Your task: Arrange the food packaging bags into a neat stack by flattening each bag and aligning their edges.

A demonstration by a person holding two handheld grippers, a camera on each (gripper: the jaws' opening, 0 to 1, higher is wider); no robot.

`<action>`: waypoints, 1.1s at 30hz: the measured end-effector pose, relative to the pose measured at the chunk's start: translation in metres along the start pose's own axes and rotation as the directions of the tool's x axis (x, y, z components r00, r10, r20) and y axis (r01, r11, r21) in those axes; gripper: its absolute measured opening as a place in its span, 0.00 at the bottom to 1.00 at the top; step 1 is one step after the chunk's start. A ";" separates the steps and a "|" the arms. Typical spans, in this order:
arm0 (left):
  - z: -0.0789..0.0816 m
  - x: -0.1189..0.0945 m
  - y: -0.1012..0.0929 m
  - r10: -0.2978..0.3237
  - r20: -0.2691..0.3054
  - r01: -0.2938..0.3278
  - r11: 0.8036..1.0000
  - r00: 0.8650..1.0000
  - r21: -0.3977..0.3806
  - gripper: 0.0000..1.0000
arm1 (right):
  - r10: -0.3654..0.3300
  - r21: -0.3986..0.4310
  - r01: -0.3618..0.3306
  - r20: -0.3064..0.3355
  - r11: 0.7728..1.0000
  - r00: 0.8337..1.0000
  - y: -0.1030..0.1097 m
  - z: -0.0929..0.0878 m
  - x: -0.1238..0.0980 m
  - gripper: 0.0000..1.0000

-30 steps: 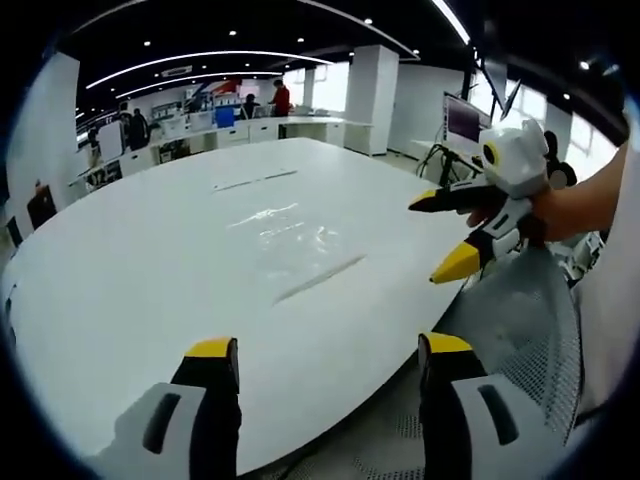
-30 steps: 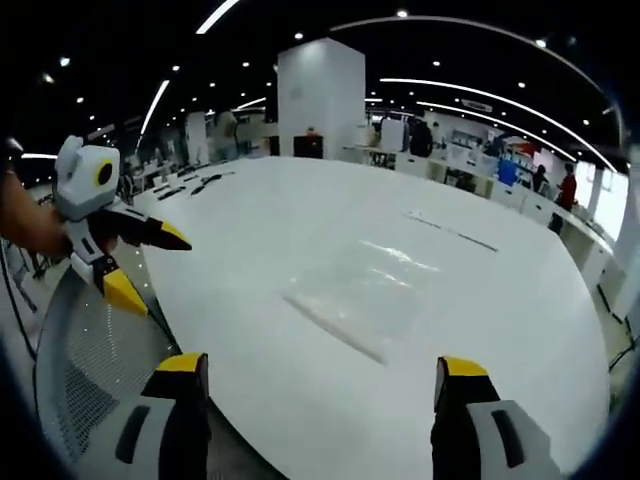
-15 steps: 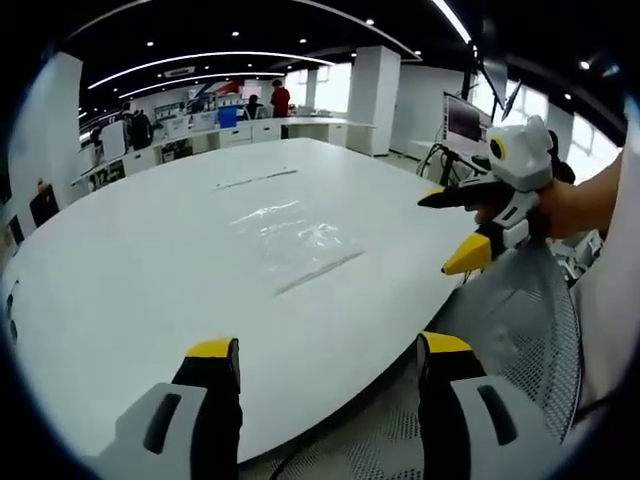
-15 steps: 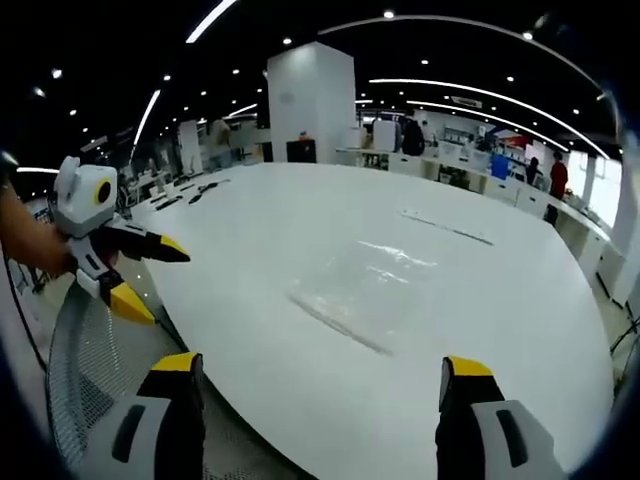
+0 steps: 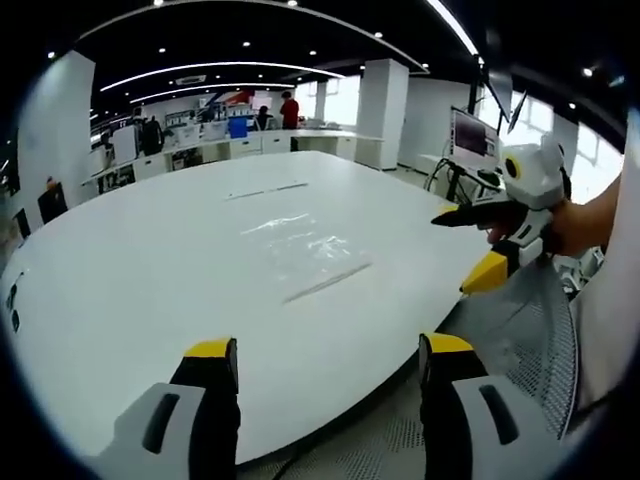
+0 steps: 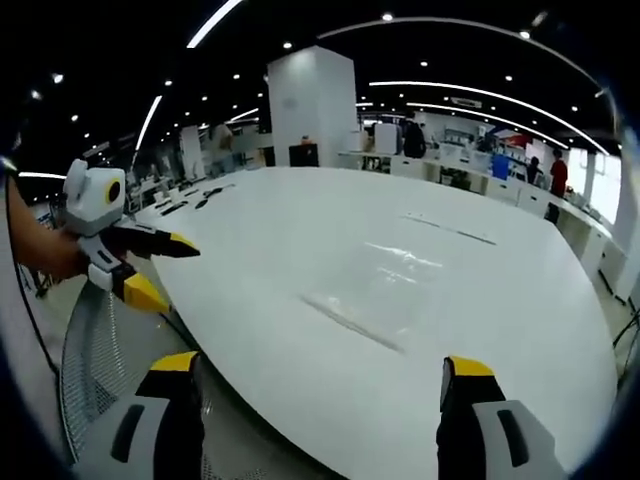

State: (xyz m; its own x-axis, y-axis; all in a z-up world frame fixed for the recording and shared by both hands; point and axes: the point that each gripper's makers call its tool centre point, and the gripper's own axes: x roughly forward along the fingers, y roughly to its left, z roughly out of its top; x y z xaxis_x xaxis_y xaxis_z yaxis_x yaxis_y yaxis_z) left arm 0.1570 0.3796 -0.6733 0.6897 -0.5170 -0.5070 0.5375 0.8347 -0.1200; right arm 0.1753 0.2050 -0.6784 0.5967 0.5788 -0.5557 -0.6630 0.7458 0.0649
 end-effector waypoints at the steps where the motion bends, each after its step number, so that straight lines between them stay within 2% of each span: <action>1: 0.000 0.000 0.000 -0.003 0.005 0.003 1.000 1.000 -0.006 0.72 | 0.001 -0.001 -0.001 0.004 1.000 1.000 0.001 -0.001 0.000 1.00; 4: 0.002 0.001 0.001 0.002 0.008 -0.002 0.999 1.000 -0.043 0.73 | -0.001 -0.011 0.001 0.006 1.000 1.000 0.005 -0.003 0.000 0.99; 12: -0.001 0.000 -0.005 -0.021 0.006 0.021 1.000 1.000 -0.020 0.72 | -0.015 0.012 0.014 0.031 1.000 0.999 0.001 -0.002 0.001 0.98; 16: 0.004 0.000 0.000 -0.016 0.030 0.018 0.998 0.999 -0.063 0.70 | -0.028 0.016 0.028 0.020 0.999 0.999 0.000 -0.005 0.003 0.96; 25: 0.007 -0.002 -0.007 -0.032 0.054 0.034 0.998 0.998 -0.045 0.72 | -0.078 0.020 0.078 0.001 0.997 0.997 -0.006 -0.008 0.004 0.95; 33: 0.010 -0.004 -0.006 -0.051 0.055 0.054 0.996 0.997 -0.069 0.72 | -0.101 0.029 0.101 -0.005 0.994 0.995 -0.014 -0.009 0.006 0.94</action>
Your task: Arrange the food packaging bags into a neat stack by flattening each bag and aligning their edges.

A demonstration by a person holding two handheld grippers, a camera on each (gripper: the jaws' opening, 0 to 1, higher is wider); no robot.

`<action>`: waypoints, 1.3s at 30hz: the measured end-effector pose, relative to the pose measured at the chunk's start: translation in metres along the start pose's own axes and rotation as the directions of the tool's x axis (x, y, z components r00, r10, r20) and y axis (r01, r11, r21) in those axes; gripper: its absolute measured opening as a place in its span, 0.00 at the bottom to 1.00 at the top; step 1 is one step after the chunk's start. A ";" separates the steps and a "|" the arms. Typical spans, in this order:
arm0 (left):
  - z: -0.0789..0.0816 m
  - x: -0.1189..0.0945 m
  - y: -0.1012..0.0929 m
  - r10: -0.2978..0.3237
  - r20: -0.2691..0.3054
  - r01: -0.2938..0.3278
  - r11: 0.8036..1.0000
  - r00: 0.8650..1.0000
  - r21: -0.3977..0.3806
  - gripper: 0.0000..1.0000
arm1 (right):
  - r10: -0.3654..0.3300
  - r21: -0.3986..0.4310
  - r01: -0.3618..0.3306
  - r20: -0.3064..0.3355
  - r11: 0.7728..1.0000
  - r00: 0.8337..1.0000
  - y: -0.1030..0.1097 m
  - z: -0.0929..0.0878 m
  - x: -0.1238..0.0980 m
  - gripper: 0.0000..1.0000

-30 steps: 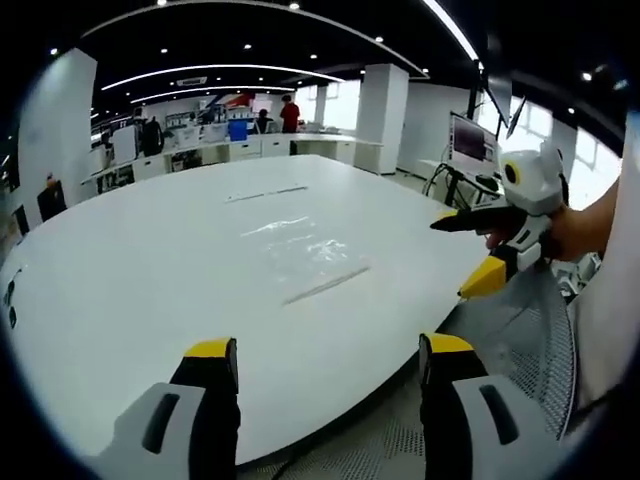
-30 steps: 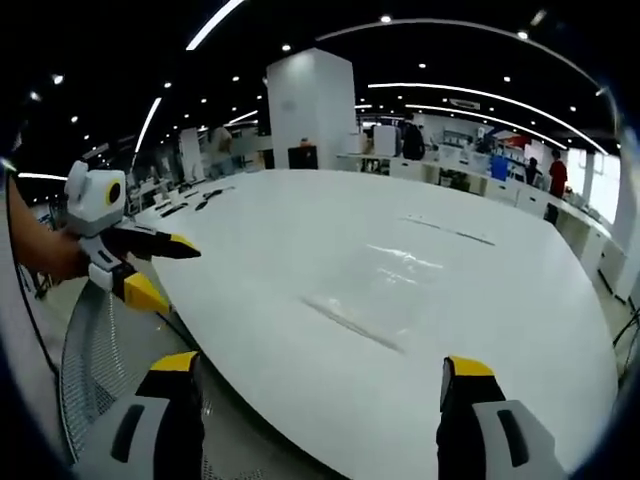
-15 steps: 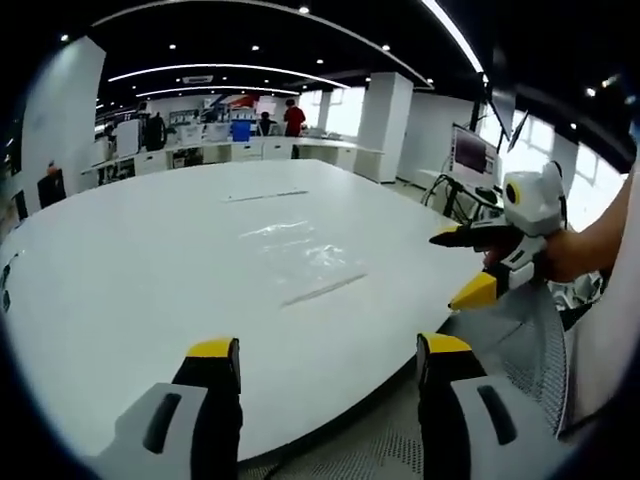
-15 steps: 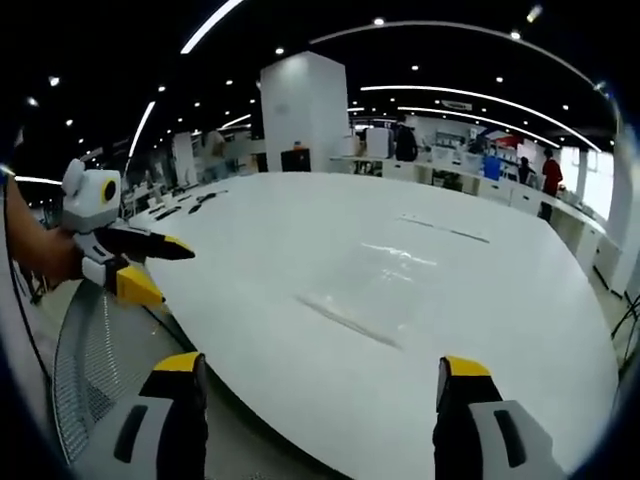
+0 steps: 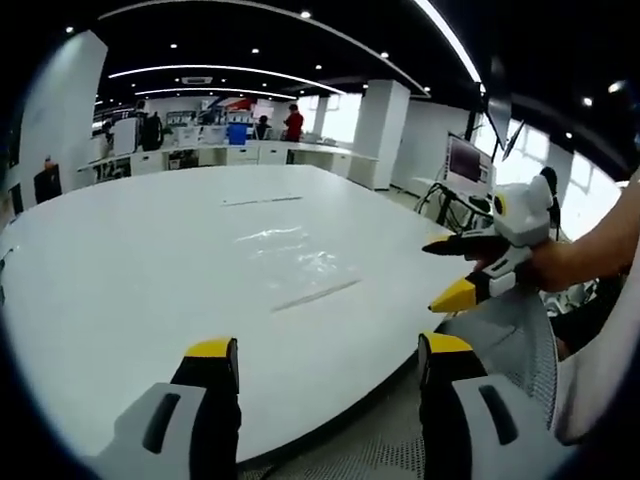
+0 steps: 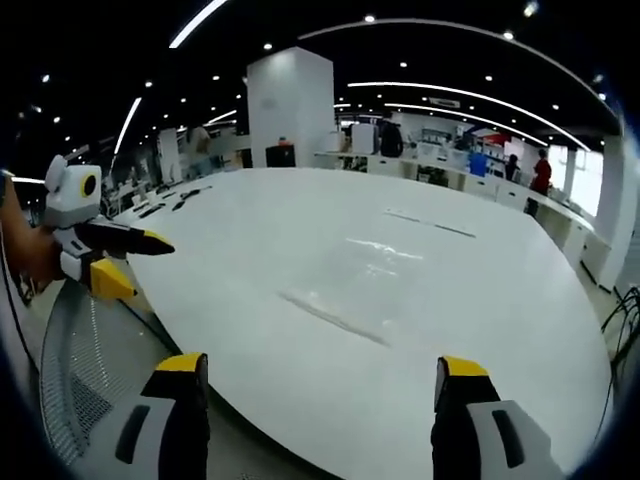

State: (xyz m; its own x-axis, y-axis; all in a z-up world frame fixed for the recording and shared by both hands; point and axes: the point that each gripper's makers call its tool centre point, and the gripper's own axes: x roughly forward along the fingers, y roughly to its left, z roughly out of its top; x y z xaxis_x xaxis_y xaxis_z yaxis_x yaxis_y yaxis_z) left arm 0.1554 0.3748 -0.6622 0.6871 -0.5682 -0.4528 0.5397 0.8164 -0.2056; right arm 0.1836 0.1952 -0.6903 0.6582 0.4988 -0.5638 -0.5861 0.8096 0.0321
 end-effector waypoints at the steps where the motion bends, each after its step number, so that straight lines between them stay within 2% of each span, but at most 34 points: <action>1: 0.000 0.000 0.000 0.000 0.000 0.000 1.000 1.000 0.004 0.72 | 0.000 -0.001 0.000 0.000 1.000 1.000 0.000 0.000 0.000 0.94; 5: 0.000 -0.001 0.002 0.021 0.009 -0.021 1.000 1.000 0.023 0.71 | 0.014 -0.012 -0.014 -0.005 1.000 1.000 0.004 0.000 0.000 0.93; 8: 0.002 0.000 0.013 0.059 0.008 -0.059 0.998 0.998 -0.005 0.72 | 0.025 -0.010 -0.025 0.001 1.000 1.000 0.004 -0.001 0.000 0.92; 11: -0.001 -0.001 0.021 0.085 -0.022 -0.086 0.996 0.996 -0.026 0.74 | 0.047 -0.008 -0.047 0.010 0.999 0.999 0.009 0.002 -0.001 0.93; 13: -0.002 -0.003 0.026 0.107 -0.028 -0.106 0.994 0.994 0.026 0.73 | 0.049 -0.007 -0.049 0.023 0.999 0.999 0.008 0.005 -0.002 0.92; 15: -0.012 -0.006 0.034 0.134 -0.077 -0.130 0.990 0.988 0.056 0.73 | 0.051 0.004 -0.051 0.029 0.999 0.998 0.007 0.006 -0.004 0.92; 17: -0.015 -0.008 0.038 0.151 -0.076 -0.152 0.988 0.986 0.003 0.72 | 0.061 0.016 -0.061 0.042 0.998 0.997 0.008 0.007 -0.006 0.92; 19: -0.008 -0.009 0.037 0.146 -0.044 -0.147 0.989 0.988 -0.021 0.72 | 0.069 0.009 -0.069 0.044 0.998 0.997 0.011 0.007 -0.006 0.92; 22: -0.010 -0.002 0.034 0.136 -0.038 -0.137 0.990 0.990 -0.022 0.73 | 0.071 -0.001 -0.071 0.051 0.998 0.996 0.013 0.010 -0.006 0.90; 26: -0.013 0.001 0.028 0.138 -0.032 -0.137 0.990 0.990 0.022 0.73 | 0.078 0.009 -0.079 0.060 0.997 0.995 0.013 0.010 -0.006 0.91; 30: -0.011 -0.003 0.032 0.144 -0.019 -0.144 0.990 0.989 0.000 0.73 | 0.080 -0.015 -0.079 0.064 0.997 0.995 0.017 0.010 -0.009 0.90; 35: -0.015 -0.002 0.025 0.121 -0.033 -0.120 0.993 0.992 0.013 0.73 | 0.077 -0.021 -0.076 0.065 0.997 0.995 0.016 0.010 -0.010 0.89; 39: -0.016 0.000 0.029 0.128 -0.042 -0.127 0.992 0.991 0.019 0.72 | 0.083 -0.045 -0.080 0.076 0.996 0.994 0.022 0.015 -0.009 0.88</action>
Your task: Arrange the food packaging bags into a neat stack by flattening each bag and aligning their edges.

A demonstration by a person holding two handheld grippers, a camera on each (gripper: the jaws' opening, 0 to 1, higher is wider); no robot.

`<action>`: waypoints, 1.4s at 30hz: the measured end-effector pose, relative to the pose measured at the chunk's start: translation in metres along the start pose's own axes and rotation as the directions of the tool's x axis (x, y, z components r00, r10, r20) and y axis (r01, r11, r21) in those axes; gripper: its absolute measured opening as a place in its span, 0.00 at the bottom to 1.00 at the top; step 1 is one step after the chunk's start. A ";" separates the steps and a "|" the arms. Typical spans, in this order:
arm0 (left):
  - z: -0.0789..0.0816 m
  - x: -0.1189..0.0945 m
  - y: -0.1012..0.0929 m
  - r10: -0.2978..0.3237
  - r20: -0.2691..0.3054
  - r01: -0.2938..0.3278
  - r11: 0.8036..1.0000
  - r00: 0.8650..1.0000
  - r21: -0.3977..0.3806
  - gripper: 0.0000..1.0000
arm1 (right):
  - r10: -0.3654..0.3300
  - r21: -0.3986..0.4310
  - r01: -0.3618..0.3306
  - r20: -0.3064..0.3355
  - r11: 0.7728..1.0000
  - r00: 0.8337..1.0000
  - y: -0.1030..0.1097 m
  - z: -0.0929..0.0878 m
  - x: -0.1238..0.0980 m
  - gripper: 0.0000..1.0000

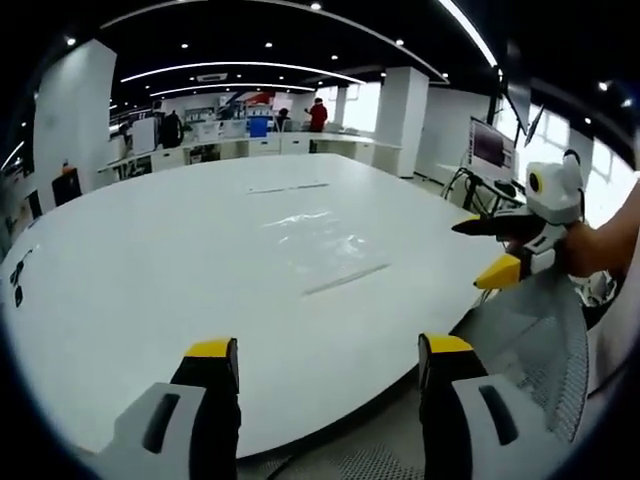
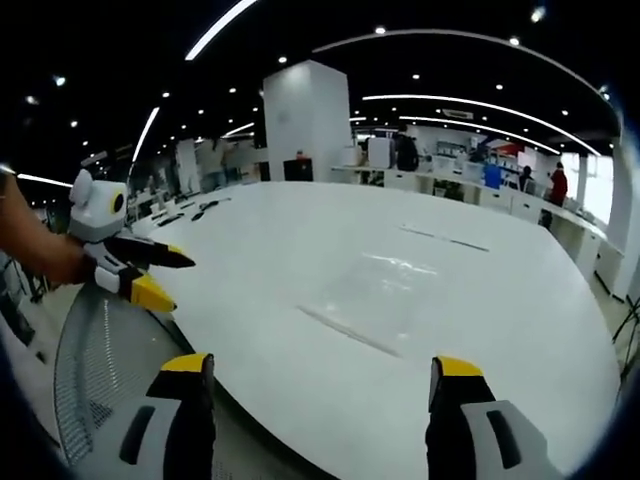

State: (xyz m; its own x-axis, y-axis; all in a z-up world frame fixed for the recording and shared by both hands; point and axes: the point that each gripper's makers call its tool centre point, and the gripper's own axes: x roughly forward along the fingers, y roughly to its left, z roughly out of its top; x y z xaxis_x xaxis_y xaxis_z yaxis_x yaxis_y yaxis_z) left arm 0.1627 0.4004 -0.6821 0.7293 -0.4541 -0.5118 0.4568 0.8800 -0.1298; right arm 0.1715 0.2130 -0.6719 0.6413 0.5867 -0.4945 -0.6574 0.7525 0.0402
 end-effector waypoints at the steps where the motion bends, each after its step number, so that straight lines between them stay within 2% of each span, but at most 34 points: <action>1: 0.000 0.000 0.001 0.001 0.000 -0.001 1.000 1.000 -0.002 0.72 | 0.000 -0.004 0.000 0.001 1.000 1.000 0.001 0.000 0.000 0.88; 6: -0.009 0.002 -0.003 -0.018 -0.041 0.018 1.000 0.999 0.009 0.72 | -0.010 -0.003 0.010 0.006 1.000 1.000 -0.003 -0.002 0.001 0.87; 10: -0.010 0.002 -0.003 -0.016 -0.050 0.017 1.000 0.999 0.017 0.71 | -0.012 -0.018 0.013 0.014 1.000 1.000 -0.004 -0.003 0.004 0.87; 30: -0.012 0.000 -0.006 -0.022 -0.048 0.023 0.999 0.999 0.025 0.70 | -0.011 -0.037 0.011 -0.003 0.999 1.000 -0.006 -0.010 0.005 0.85; 42: -0.008 -0.001 -0.007 -0.024 -0.027 0.024 1.000 0.999 0.015 0.69 | -0.013 -0.055 0.011 -0.023 0.998 1.000 -0.004 -0.011 0.006 0.83</action>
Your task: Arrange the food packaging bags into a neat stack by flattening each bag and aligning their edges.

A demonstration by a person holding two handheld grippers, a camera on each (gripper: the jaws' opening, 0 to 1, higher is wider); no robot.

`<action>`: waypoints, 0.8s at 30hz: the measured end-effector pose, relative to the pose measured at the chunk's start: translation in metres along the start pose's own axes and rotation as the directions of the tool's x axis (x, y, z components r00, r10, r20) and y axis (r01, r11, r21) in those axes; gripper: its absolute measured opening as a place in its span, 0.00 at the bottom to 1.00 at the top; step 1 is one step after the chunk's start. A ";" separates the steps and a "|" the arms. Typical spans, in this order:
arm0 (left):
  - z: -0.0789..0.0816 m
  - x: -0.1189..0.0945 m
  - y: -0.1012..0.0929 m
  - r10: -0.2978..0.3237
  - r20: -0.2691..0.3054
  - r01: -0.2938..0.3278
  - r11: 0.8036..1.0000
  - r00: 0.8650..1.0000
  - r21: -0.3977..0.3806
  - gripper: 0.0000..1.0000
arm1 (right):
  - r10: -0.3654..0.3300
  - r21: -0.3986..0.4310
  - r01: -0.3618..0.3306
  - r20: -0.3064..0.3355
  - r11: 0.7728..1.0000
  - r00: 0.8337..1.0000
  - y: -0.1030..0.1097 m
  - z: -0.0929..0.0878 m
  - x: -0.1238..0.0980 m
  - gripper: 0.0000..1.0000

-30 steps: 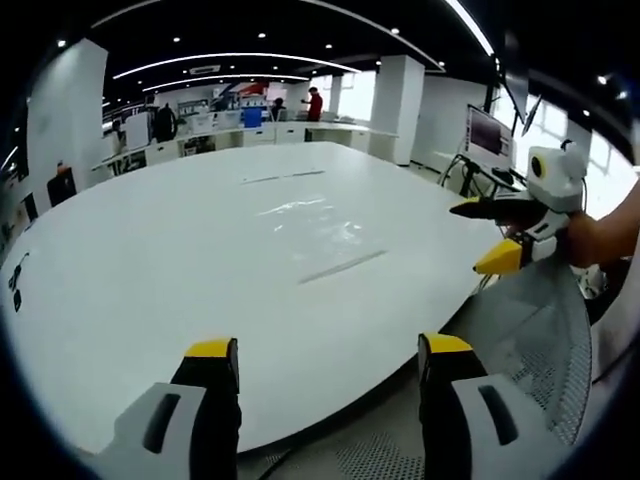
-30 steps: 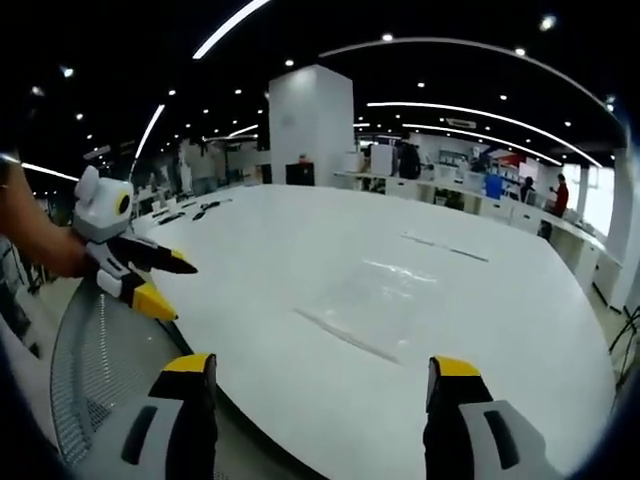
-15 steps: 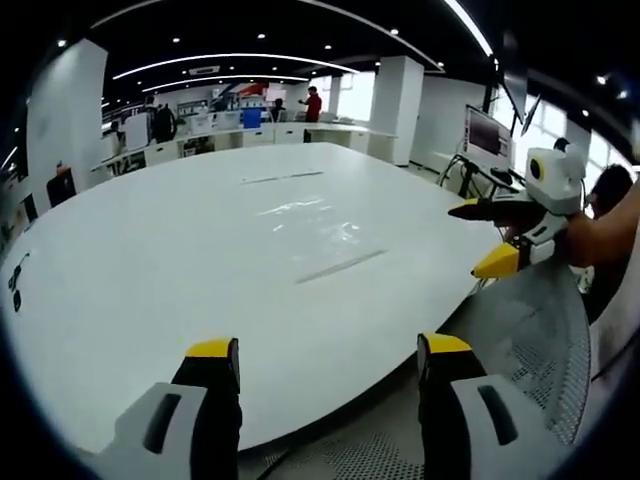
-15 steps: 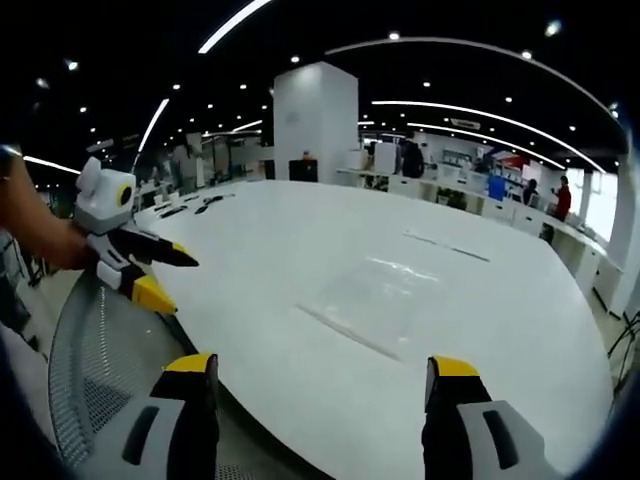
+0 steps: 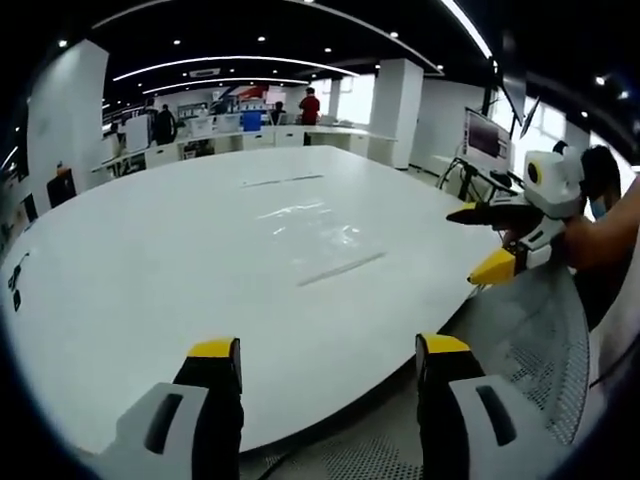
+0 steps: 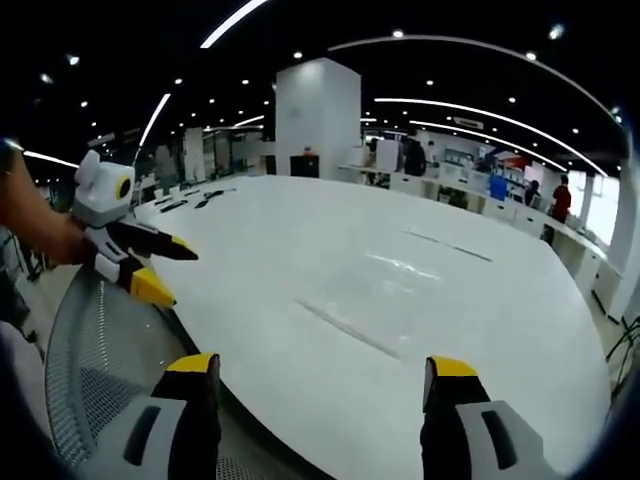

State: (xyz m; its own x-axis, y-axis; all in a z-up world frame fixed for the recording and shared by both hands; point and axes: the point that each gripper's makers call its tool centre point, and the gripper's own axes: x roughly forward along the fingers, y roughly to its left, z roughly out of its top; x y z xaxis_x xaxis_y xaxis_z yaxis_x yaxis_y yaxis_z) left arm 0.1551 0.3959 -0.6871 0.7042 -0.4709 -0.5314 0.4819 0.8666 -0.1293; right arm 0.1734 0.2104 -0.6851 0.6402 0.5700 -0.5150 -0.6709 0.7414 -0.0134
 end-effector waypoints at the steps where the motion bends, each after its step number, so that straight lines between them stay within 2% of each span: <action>1: 0.001 0.000 0.001 -0.001 0.003 0.001 1.000 1.000 -0.004 0.69 | 0.000 -0.001 0.000 -0.002 1.000 1.000 0.000 0.000 0.000 0.83; 7: -0.001 0.001 0.000 -0.007 -0.007 0.007 1.000 1.000 -0.001 0.70 | -0.001 0.007 0.001 -0.011 1.000 1.000 0.002 0.000 -0.005 0.84; 13: 0.001 0.000 -0.001 -0.002 0.007 0.002 1.000 1.000 0.008 0.68 | 0.001 0.009 -0.001 -0.010 1.000 1.000 0.000 0.000 -0.003 0.84; 24: -0.004 0.003 -0.001 -0.003 -0.030 0.004 1.000 1.000 0.026 0.68 | 0.003 -0.009 -0.003 0.005 1.000 1.000 0.002 0.003 -0.001 0.83</action>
State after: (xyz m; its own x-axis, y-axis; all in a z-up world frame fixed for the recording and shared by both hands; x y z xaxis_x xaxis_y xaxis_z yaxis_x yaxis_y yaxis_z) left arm 0.1541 0.3941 -0.6920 0.6865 -0.4686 -0.5560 0.4982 0.8601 -0.1098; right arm 0.1724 0.2121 -0.6824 0.6403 0.5740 -0.5105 -0.6762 0.7364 -0.0200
